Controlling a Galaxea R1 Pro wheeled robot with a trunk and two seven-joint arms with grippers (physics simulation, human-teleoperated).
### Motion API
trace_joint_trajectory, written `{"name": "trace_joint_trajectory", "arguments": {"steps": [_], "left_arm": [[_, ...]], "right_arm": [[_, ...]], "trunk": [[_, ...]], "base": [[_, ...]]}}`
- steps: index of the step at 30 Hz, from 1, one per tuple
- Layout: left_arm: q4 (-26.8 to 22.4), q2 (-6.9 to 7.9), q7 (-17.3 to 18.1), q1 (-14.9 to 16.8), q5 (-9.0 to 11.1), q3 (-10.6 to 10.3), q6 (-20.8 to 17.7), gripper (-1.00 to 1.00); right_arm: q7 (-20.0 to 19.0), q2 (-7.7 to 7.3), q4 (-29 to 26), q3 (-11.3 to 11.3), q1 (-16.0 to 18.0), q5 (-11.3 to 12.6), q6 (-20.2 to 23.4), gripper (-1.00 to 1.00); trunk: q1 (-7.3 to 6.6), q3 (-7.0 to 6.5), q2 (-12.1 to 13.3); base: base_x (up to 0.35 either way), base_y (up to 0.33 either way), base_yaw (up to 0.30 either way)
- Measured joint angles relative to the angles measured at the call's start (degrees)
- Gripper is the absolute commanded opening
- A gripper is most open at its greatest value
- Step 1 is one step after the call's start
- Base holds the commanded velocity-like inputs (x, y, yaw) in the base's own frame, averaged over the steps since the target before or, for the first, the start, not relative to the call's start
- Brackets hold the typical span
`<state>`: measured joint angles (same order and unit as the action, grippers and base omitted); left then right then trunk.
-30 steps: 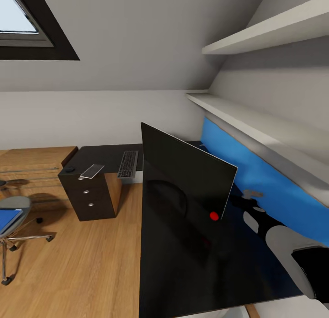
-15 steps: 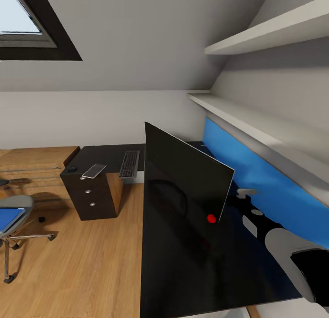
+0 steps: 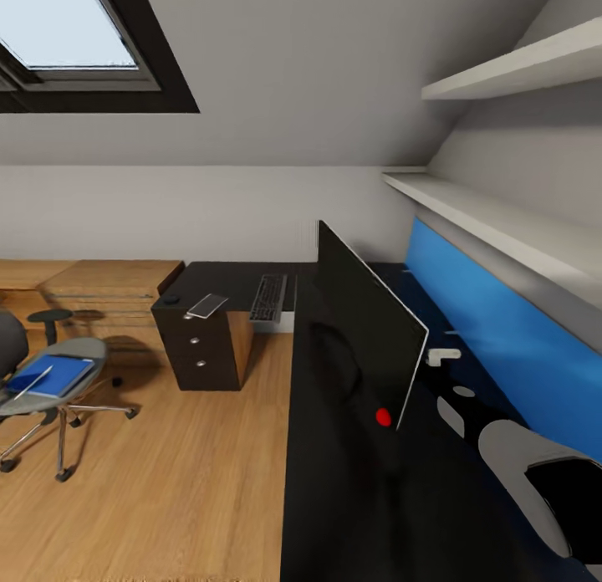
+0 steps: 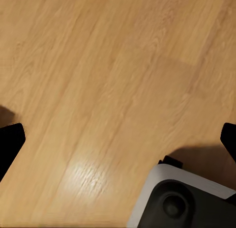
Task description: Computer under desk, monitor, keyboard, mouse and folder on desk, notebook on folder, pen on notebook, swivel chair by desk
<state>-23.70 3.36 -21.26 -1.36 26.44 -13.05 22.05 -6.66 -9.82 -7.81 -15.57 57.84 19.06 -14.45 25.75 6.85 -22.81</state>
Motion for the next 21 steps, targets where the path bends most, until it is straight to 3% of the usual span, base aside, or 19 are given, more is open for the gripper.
{"name": "trace_joint_trajectory", "arguments": {"steps": [6, 9, 16, 21], "left_arm": [[0.0, 0.0, 0.0, 0.0, 0.0, 0.0, 0.0, 1.0], [0.0, 0.0, 0.0, 0.0, 0.0, 0.0, 0.0, 1.0], [0.0, 0.07, 0.0, 0.0, 0.0, 0.0, 0.0, 1.0], [0.0, 0.0, 0.0, 0.0, 0.0, 0.0, 0.0, 1.0]], "right_arm": [[0.1, 1.28, 0.0, 0.0, -0.2, -0.1, 0.0, 1.0], [0.3, 2.68, 0.0, 0.0, -0.2, -0.2, 0.0, 1.0], [0.3, 3.21, 0.0, 0.0, -0.2, -0.2, 0.1, 1.0], [0.1, 3.25, -0.1, 0.0, -0.2, -0.1, 0.2, 1.0]], "trunk": [[0.0, 0.0, 0.0], [0.0, 0.0, 0.0], [0.0, 0.0, 0.0], [0.0, 0.0, 0.0]], "base": [[0.0, 0.0, 0.28], [0.0, 0.003, 0.28], [-0.012, 0.154, 0.273], [-0.003, 0.02, 0.051]]}}
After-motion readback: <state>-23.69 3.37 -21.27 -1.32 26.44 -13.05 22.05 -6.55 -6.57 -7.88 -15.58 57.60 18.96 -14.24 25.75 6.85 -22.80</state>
